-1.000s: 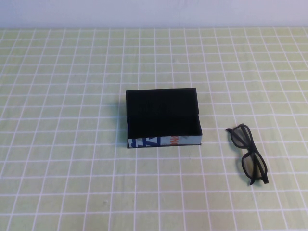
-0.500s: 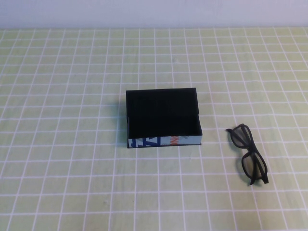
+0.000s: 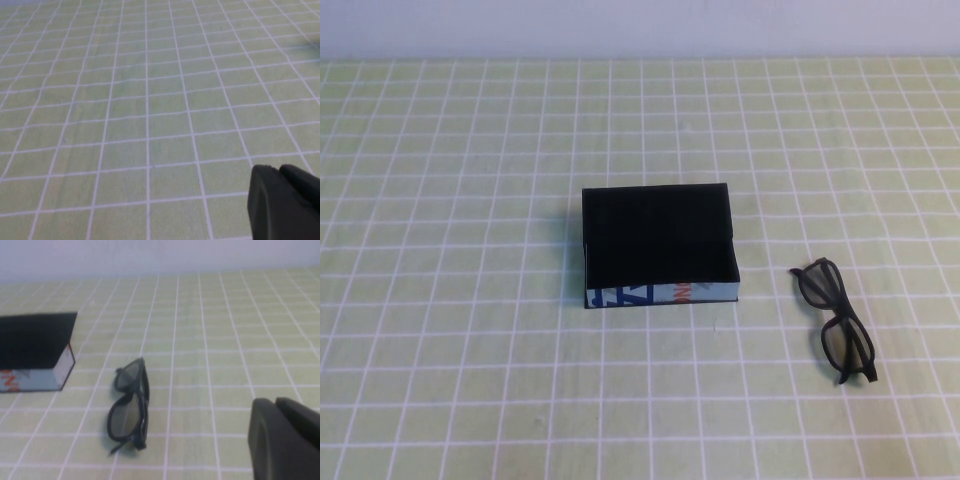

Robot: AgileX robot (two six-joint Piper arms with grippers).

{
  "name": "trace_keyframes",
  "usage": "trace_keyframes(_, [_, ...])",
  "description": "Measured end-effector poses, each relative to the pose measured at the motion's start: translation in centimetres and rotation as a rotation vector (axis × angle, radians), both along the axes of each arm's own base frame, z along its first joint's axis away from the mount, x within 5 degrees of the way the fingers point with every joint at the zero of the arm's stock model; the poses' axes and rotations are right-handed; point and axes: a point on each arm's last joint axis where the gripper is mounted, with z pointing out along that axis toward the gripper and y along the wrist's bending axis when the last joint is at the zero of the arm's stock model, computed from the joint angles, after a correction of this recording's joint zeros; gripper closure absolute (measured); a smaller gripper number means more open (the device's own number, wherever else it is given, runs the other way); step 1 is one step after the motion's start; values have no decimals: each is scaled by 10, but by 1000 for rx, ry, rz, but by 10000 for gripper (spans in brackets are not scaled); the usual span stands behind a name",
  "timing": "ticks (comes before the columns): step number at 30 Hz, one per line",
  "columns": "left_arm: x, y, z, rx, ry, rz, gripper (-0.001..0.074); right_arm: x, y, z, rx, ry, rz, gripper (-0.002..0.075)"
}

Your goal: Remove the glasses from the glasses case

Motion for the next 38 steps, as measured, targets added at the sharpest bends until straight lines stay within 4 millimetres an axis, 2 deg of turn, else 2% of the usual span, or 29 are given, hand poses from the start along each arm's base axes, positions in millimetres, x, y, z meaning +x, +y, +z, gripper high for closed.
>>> trace_keyframes(6, [0, 0, 0, 0, -2, 0, 739, -2, 2, -8, -14, 87, 26, 743])
trace_keyframes(38, [0, 0, 0, 0, -2, 0, 739, -2, 2, -8, -14, 87, 26, 743])
